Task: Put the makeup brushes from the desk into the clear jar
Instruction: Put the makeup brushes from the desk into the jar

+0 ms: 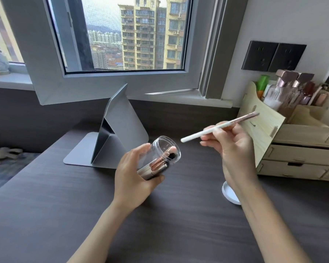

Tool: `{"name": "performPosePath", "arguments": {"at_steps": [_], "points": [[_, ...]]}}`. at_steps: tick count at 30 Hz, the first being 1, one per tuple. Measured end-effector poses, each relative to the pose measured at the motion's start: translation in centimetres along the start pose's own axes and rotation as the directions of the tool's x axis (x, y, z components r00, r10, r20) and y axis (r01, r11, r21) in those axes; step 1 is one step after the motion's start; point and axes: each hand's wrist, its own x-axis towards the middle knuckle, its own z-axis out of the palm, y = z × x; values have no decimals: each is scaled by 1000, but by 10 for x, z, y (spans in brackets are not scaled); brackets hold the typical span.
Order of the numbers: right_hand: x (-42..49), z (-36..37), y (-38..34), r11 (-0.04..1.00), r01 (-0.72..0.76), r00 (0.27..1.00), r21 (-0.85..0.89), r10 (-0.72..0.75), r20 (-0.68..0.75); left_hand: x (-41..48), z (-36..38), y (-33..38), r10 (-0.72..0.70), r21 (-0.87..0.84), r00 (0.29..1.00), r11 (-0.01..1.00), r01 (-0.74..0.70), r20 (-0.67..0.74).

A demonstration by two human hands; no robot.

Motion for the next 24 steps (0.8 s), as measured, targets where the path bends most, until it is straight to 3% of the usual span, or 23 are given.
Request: {"name": "performPosePath", "arguments": {"at_steps": [2,4,7,9,16,20,22,24], "points": [[-6,13,-3,996,35,996,-86,-28,81,-1,1,2,17,1,1000,1000,-17,22],[-7,23,7,947,97,985,-306,-47,167,-2,1,2,32,10,999,999,-33,43],[-8,29,25,779,219,957,-588,-55,283,-2,1,3,43,23,997,999,-45,69],[-8,29,32,686,267,945,-677,-48,324,-2,1,2,34,15,997,999,-35,69],[-8,22,26,836,139,964,-531,9,266,-2,1,4,9,-2,998,1000,-9,65],[-8,7,20,794,194,978,-577,-111,177,-2,1,4,-24,-30,998,999,26,61],[-5,-13,24,630,185,983,-754,-124,137,-3,0,5,-48,-45,997,998,51,55],[-2,-38,29,308,135,986,-942,52,159,-3,0,4,-75,-59,995,995,78,59]]}}
